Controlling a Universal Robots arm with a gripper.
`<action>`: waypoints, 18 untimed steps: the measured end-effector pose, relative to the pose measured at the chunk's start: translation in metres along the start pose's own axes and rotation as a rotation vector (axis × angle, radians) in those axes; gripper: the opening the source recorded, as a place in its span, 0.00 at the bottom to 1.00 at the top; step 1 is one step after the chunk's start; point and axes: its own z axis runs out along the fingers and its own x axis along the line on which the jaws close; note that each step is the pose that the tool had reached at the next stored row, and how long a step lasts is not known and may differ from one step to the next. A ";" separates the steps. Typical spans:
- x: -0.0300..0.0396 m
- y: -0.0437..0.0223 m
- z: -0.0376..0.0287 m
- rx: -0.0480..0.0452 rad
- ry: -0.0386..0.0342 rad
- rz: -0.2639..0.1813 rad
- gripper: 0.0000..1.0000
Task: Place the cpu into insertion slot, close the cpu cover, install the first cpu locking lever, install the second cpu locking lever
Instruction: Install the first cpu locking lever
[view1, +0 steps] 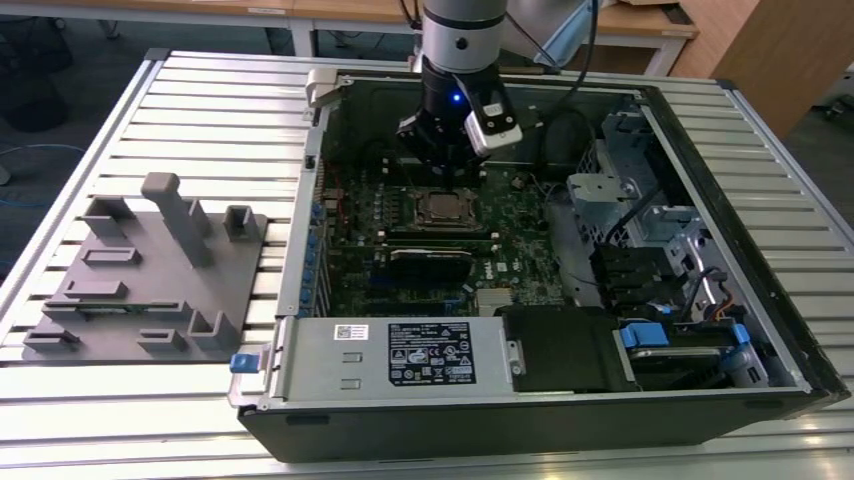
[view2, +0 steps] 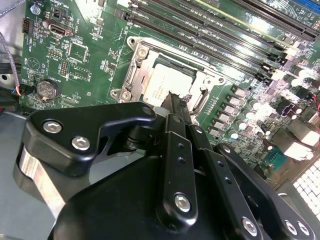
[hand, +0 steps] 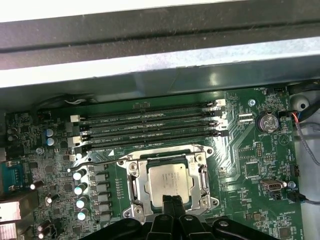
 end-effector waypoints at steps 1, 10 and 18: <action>0.0000 0.0000 0.0000 0.0000 0.0000 0.000 0.10; -0.0003 -0.0001 -0.0068 0.0001 0.0000 0.000 0.10; -0.0005 -0.0001 -0.0108 -0.0002 -0.0001 0.000 0.10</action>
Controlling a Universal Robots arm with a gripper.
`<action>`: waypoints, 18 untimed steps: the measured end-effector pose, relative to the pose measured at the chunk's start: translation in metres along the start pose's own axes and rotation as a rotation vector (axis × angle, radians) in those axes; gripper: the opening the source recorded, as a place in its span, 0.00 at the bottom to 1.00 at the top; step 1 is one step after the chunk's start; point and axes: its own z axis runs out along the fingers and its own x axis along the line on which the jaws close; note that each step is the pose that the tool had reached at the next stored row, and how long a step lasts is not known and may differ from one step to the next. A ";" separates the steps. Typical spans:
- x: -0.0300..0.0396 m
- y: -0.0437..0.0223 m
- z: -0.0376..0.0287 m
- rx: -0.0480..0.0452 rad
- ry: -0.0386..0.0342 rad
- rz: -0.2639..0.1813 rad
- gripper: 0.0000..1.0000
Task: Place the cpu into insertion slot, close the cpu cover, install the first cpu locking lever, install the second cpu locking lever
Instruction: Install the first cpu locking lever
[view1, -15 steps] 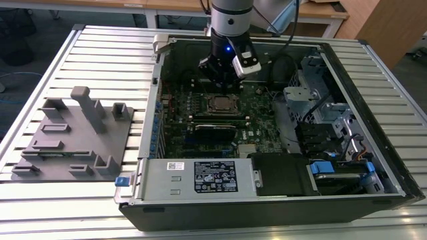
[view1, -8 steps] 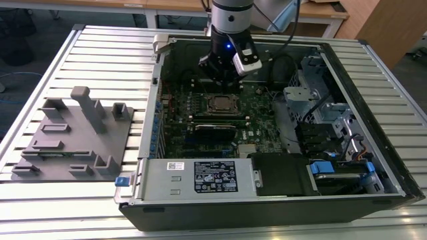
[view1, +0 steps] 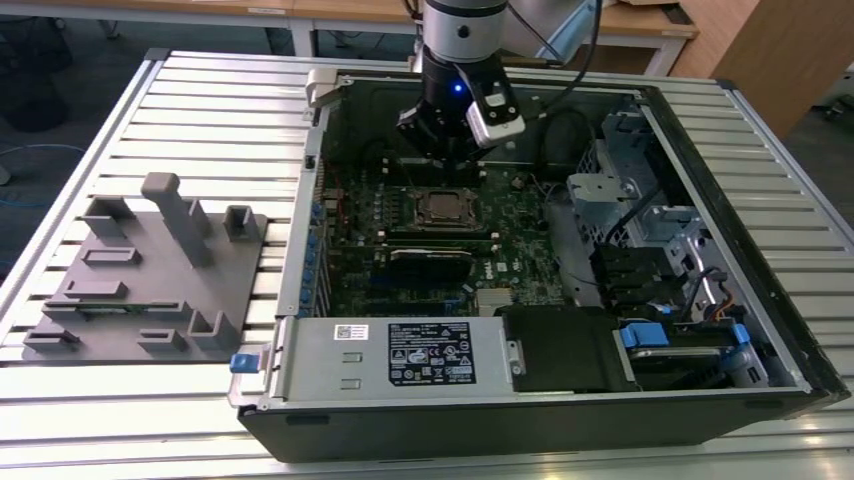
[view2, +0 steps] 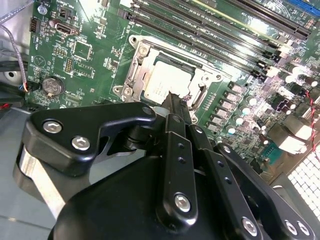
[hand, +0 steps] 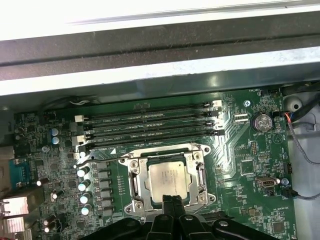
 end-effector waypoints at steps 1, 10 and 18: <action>0.0000 0.0000 -0.0001 0.0001 0.0001 0.000 0.10; 0.0017 -0.0003 -0.0003 0.0002 0.0001 0.000 0.10; 0.0091 -0.0012 -0.0006 0.0002 0.0001 0.000 0.10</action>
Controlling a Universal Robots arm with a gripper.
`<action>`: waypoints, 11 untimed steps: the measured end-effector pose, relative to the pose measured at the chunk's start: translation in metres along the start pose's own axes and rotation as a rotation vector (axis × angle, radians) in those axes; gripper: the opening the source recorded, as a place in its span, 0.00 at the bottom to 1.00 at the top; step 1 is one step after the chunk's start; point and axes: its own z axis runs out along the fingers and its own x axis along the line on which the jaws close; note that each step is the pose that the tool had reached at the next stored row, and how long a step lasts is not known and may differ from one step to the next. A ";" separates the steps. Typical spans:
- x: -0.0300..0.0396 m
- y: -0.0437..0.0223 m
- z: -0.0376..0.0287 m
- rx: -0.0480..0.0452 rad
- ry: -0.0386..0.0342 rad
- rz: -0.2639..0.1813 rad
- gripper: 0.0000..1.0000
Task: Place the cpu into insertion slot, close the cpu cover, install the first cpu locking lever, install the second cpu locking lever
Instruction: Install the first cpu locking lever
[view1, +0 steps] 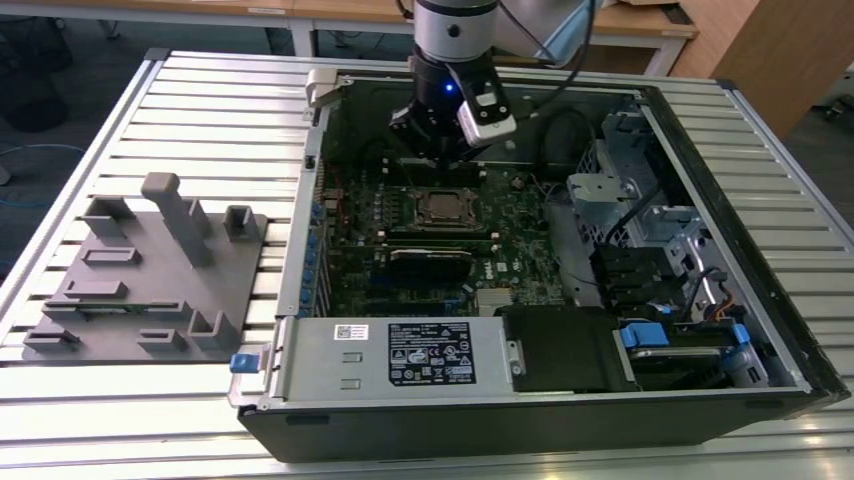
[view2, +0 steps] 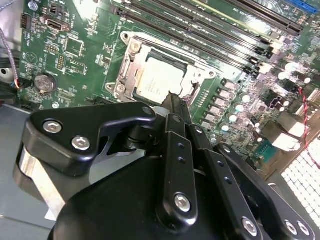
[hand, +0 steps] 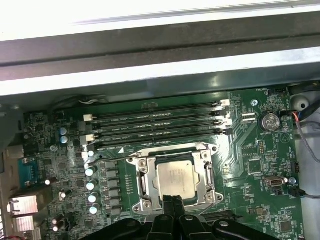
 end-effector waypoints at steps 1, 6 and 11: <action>0.0010 -0.0001 0.0000 0.0000 0.0000 0.000 0.10; 0.0023 -0.0003 -0.0001 0.0001 0.0001 0.000 0.10; 0.0024 -0.0003 -0.0001 0.0000 0.0000 0.000 0.10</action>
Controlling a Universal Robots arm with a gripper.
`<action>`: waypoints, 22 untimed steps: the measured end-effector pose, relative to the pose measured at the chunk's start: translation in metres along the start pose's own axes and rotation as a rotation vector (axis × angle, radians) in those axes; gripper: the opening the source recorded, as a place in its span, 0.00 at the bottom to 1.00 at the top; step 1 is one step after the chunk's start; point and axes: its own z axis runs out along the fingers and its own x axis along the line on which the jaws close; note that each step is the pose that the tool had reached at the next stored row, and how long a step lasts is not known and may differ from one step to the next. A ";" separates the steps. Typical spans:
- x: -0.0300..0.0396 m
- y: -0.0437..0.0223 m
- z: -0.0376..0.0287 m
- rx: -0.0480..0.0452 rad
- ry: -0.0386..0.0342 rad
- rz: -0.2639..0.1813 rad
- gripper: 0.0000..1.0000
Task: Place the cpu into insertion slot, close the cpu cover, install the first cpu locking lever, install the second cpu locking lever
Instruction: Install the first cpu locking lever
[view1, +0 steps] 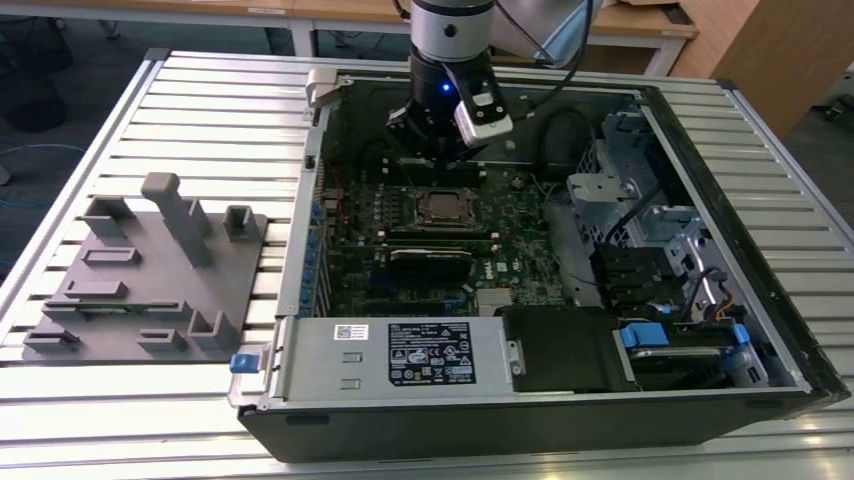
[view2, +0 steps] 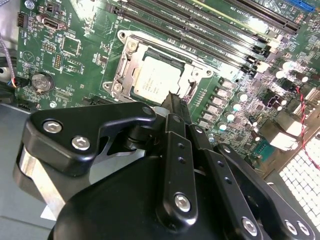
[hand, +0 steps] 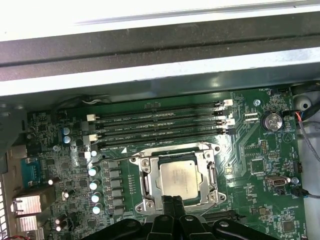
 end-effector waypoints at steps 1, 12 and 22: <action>0.0000 0.0000 0.0000 0.0001 0.0000 0.000 0.10; 0.0088 -0.0012 -0.0003 0.0000 -0.0001 0.000 0.10; 0.0177 -0.0024 -0.0006 0.0000 0.0000 0.000 0.10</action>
